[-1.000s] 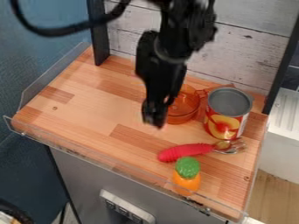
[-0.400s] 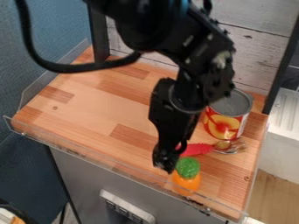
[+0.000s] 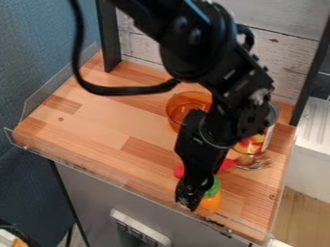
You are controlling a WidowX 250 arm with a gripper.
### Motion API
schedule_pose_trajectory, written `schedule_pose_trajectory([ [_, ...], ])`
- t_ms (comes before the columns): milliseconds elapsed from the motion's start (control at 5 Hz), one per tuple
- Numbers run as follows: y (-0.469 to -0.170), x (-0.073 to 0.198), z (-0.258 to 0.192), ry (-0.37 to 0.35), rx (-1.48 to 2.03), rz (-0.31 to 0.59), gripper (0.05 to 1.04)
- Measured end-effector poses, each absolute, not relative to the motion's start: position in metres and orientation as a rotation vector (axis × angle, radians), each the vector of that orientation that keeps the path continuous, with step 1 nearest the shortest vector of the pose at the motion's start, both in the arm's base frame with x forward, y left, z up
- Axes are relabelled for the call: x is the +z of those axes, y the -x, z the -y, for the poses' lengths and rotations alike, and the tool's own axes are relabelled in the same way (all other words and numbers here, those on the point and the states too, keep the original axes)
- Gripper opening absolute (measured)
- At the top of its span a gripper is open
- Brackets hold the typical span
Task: Put the orange bottle at the upper left side of the table
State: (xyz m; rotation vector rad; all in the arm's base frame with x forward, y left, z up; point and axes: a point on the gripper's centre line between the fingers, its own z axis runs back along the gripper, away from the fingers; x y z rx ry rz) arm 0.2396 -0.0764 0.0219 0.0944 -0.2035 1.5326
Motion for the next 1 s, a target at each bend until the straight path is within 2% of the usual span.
schedule_pose_trajectory([
  [200,-0.245,0.016,0.083,-0.069,1.500,0.183,0.966],
  [400,-0.246,0.016,0.085,-0.059,1.494,0.190,0.693],
  [600,-0.247,0.016,0.086,-0.056,1.491,0.191,0.622],
  [800,-0.246,0.022,0.087,-0.045,1.481,0.187,0.622],
  [1000,-0.245,0.041,0.090,0.000,1.437,0.182,0.622],
])
